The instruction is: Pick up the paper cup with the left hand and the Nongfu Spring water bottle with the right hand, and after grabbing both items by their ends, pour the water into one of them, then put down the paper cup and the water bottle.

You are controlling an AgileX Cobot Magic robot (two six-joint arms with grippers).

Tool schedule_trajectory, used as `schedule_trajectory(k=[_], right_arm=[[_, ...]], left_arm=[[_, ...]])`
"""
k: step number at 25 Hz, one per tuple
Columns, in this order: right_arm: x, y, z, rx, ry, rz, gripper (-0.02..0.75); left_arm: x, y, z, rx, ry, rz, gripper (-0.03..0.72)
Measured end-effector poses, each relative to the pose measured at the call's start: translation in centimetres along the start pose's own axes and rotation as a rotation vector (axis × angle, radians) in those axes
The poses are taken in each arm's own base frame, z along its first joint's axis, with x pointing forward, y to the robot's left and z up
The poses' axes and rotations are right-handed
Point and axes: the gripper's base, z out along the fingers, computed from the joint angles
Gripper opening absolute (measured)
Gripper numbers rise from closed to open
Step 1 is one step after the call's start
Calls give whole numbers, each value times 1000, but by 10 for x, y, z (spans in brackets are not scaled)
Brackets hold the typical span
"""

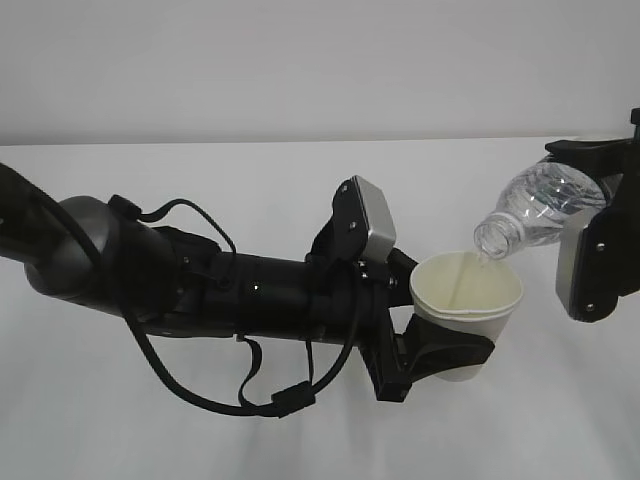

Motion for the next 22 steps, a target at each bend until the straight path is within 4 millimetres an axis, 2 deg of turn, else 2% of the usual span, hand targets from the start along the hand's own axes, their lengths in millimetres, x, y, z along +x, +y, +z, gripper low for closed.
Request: schedule_trajectory(k=[22], right_arm=[[0, 0, 0, 0, 0, -6, 424]], left_arm=[[0, 0, 0, 0, 0, 0, 486]])
